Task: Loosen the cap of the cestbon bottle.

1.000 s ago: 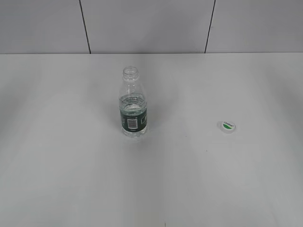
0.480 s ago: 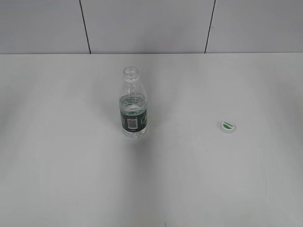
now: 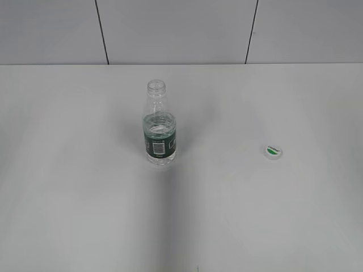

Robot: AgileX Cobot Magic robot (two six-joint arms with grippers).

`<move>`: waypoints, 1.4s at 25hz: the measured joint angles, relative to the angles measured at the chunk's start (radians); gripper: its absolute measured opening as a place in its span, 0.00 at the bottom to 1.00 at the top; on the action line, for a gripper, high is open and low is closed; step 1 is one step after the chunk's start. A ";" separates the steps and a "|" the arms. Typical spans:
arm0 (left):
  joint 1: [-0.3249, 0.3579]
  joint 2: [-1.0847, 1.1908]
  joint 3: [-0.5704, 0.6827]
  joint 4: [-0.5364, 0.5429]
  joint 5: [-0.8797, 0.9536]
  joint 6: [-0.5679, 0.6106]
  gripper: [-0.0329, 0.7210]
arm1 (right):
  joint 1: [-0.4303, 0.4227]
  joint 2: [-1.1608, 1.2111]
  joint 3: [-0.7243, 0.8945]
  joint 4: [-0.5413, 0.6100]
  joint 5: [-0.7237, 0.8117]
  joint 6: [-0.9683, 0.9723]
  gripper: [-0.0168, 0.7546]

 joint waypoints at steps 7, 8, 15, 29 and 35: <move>0.000 -0.300 0.161 -0.015 -0.059 0.000 0.77 | 0.000 -0.215 0.229 -0.001 -0.035 -0.001 0.79; 0.000 -0.336 0.180 -0.015 -0.075 0.000 0.77 | 0.000 -0.246 0.258 -0.001 -0.051 -0.001 0.79; 0.000 -0.526 0.267 -0.015 -0.114 0.000 0.76 | 0.000 -0.459 0.439 -0.013 -0.152 -0.001 0.79; 0.000 -0.773 0.303 -0.015 -0.146 0.001 0.69 | 0.000 -0.713 0.503 -0.026 -0.169 0.026 0.79; 0.000 -0.875 0.307 -0.015 -0.145 0.004 0.68 | 0.000 -0.818 0.516 -0.026 -0.142 0.043 0.79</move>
